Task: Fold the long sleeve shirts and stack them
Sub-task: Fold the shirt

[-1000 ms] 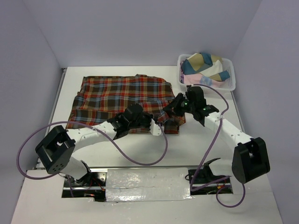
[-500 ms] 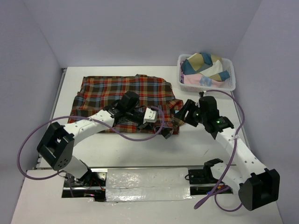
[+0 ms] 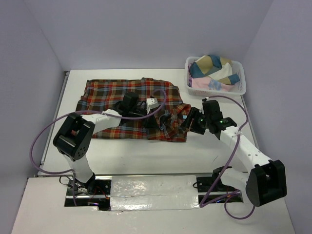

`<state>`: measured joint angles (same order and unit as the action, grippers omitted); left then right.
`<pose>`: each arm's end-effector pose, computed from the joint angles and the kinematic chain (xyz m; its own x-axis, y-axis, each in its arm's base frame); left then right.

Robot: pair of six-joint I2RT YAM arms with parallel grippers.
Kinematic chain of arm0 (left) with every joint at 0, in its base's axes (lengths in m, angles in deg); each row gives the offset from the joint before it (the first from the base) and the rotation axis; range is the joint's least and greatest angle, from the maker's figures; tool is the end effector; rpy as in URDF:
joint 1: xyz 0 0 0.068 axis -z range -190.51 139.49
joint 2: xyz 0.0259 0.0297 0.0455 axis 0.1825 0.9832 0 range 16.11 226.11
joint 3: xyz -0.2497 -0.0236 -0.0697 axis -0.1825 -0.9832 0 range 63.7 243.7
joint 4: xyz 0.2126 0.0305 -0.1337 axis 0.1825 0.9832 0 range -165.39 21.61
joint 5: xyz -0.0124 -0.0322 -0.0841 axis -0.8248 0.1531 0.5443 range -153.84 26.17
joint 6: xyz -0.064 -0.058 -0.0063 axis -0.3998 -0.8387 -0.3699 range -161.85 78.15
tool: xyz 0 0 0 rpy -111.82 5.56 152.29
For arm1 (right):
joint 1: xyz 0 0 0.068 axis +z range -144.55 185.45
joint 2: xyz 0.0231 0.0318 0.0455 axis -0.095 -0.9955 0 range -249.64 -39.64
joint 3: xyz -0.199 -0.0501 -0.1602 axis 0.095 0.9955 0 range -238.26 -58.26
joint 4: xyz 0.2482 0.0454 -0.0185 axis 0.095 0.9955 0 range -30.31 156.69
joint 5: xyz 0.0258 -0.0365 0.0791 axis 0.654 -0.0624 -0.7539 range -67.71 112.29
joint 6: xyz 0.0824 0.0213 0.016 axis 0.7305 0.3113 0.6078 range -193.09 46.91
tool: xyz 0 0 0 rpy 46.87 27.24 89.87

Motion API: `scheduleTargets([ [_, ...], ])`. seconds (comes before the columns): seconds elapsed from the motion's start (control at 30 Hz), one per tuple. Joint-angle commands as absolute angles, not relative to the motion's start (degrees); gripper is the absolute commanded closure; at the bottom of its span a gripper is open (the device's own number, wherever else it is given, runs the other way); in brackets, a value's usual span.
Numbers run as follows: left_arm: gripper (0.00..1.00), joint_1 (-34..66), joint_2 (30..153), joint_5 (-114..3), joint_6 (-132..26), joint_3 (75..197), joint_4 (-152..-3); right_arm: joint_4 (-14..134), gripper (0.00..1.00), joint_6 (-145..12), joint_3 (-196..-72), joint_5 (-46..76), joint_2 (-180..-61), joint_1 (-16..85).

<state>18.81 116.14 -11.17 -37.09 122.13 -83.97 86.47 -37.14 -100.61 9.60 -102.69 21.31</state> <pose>0.3024 -0.2397 0.1834 -0.4005 0.2828 -0.8716 0.9147 0.1794 -0.3622 0.2345 0.0841 0.2005 -0.8143 0.3640 -0.4521 0.0848 0.8451 0.5278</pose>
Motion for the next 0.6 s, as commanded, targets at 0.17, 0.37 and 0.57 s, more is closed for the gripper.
scheduleTargets([
  [0.17, 0.79, 17.1, 120.9, -12.5, -35.4, 126.1, -89.4, 80.8, 0.36, -39.3, -102.4, 5.8, -107.3, 21.2],
  [0.37, 0.69, 15.9, 123.3, -12.2, -32.3, 129.4, -88.1, 77.1, 0.45, -38.7, -101.1, 5.9, -109.1, 22.2],
  [0.57, 0.20, 14.3, 124.0, -19.3, -29.8, 130.3, -83.2, 75.3, 0.51, -41.1, -104.0, 9.0, -112.2, 26.3],
])
